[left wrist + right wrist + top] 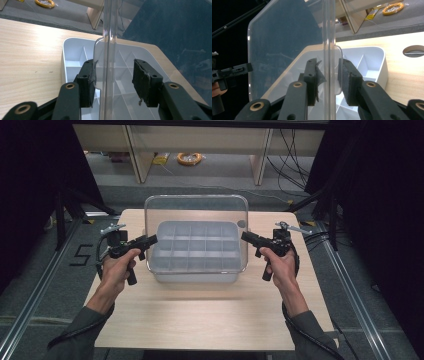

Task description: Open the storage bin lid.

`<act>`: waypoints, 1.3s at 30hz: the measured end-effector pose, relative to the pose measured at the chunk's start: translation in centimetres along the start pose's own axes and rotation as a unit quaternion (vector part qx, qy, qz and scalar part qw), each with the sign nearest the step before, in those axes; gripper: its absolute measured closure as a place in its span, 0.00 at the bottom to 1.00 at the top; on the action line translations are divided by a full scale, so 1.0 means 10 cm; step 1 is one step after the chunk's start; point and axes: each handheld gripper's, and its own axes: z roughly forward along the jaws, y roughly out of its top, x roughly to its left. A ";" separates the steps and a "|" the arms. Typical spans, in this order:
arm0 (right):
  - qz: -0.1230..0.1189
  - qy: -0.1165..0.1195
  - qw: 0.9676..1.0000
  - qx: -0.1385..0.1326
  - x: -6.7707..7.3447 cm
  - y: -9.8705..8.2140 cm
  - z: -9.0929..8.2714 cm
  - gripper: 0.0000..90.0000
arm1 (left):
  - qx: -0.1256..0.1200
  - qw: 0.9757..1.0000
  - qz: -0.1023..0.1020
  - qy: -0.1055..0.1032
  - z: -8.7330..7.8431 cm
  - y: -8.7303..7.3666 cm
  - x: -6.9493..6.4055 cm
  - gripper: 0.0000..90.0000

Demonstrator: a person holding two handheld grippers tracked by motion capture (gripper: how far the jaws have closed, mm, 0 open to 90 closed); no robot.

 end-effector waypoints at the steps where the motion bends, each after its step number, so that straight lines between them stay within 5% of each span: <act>1: 0.009 -0.001 1.000 0.003 0.03 -0.01 -0.02 0.78 | 0.000 1.000 0.001 -0.001 -0.02 -0.01 0.00 0.59; 18: -0.045 -0.003 0.999 0.009 0.19 -0.31 -0.19 0.78 | 0.011 1.000 0.014 -0.002 -0.25 -0.45 0.04 0.58; 23: -0.027 -0.001 0.999 0.020 0.22 -0.43 -0.22 0.78 | 0.012 1.000 0.010 -0.008 -0.26 -0.56 0.08 0.58; 24: -0.042 -0.003 0.999 0.016 0.19 -0.45 -0.22 0.78 | 0.011 1.000 0.011 -0.007 -0.26 -0.59 0.08 0.58; 39: -0.031 0.005 0.999 0.028 0.17 -0.72 -0.33 0.78 | 0.029 0.999 0.027 -0.005 -0.39 -0.79 0.04 0.59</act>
